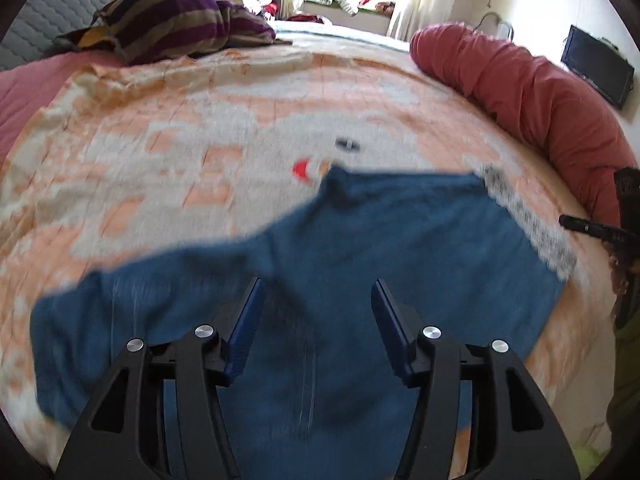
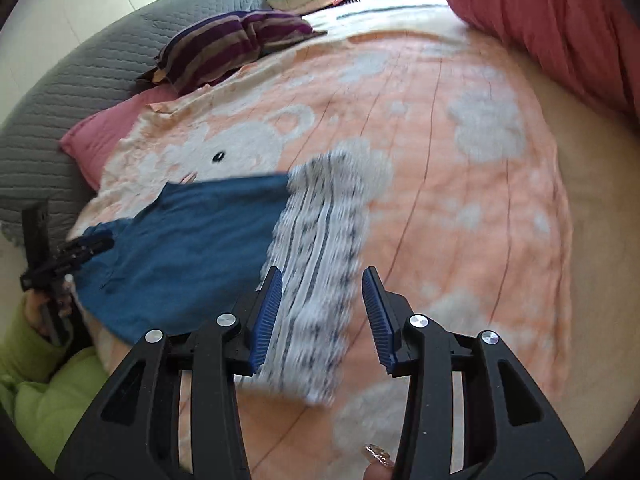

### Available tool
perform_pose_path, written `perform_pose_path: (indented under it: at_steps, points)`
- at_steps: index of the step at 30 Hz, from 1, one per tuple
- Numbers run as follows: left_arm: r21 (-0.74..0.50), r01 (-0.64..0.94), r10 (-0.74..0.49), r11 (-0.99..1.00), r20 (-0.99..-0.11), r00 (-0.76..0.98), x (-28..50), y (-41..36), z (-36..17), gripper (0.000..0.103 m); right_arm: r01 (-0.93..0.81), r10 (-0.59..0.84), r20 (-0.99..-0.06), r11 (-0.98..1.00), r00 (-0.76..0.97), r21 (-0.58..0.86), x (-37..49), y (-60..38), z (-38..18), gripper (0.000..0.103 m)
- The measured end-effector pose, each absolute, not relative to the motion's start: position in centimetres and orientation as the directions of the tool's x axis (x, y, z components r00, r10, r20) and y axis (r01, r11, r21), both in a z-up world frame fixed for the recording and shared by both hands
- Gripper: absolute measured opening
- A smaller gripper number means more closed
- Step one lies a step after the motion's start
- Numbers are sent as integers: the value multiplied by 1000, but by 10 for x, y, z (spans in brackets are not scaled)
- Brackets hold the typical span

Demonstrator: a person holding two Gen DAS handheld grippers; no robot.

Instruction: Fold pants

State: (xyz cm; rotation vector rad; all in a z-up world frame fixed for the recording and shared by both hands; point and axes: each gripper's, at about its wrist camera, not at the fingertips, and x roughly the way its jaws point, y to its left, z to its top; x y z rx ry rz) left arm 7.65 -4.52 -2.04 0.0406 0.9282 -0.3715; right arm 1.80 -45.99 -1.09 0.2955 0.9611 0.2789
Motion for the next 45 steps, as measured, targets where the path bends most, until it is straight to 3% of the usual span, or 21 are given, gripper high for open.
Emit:
perform_pose_path:
  at_steps: [8, 12, 18, 23, 27, 33, 38, 45]
  points:
    - [-119, 262, -244, 958, -818, 520, 59, -21, -37, 57, -101, 325, -815, 943, 481, 316, -1, -434, -36, 34]
    - [-112, 251, -230, 961, -828, 512, 61, -22, -44, 57, -138, 296, -821, 955, 489, 262, -8, -425, -32, 12]
    - [-131, 218, -228, 967, -826, 515, 65, -11, -44, 57, -125, 243, -833, 970, 497, 208, -16, -427, -26, 10]
    - [-144, 218, -239, 965, -824, 514, 65, -8, -47, 57, -87, 208, -849, 978, 486, 190, -13, -427, -37, 18]
    - [-159, 208, -247, 965, -816, 522, 62, -5, -42, 57, -63, 167, -834, 986, 525, 157, -20, -437, -17, 37]
    - [-157, 174, -231, 972, -764, 602, 48, 11, -10, 57, -104, 150, -744, 989, 651, 108, -21, -422, 21, 53]
    - [-175, 130, -218, 976, -754, 620, 57, 24, 4, 57, -248, 261, -725, 960, 638, 128, 14, -371, 17, 56]
    - [-222, 235, -314, 946, -803, 507, 99, -21, -11, 57, -386, 335, -755, 915, 564, 119, 67, -295, 0, 63]
